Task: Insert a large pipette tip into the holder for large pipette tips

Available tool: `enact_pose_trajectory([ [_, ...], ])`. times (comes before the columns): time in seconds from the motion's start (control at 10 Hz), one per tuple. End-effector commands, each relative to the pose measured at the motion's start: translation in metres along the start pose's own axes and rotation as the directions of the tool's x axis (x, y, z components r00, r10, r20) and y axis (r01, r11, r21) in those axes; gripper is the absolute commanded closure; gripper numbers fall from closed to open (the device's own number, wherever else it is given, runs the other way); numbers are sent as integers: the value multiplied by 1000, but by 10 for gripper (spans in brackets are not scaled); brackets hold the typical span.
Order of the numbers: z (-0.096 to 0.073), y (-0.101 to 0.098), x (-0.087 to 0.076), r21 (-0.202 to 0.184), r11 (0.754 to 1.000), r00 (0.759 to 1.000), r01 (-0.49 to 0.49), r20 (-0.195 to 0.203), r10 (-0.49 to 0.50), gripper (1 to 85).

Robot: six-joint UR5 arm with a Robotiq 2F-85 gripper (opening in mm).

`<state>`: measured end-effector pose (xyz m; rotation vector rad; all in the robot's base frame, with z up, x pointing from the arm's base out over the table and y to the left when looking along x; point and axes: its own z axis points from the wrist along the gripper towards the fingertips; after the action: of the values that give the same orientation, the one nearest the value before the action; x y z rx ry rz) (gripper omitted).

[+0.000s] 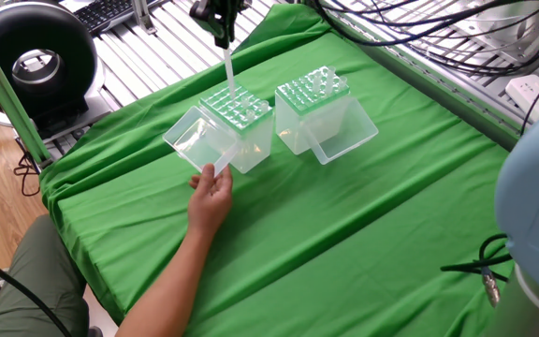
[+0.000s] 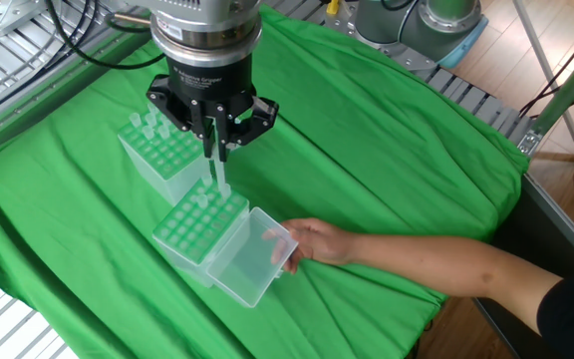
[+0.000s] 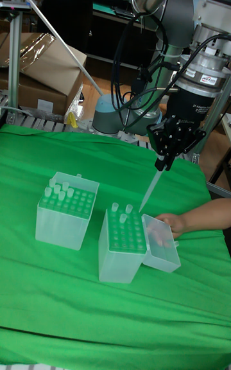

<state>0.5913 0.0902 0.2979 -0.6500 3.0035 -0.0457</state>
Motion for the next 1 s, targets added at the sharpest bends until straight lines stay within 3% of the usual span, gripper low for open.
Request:
enact_pose_trajectory([
  [0.0,0,0,-7,-15,999,999,37,19,-37,847],
  [0.9,12,-4,-15,-12,997,995,82,51,-81,847],
])
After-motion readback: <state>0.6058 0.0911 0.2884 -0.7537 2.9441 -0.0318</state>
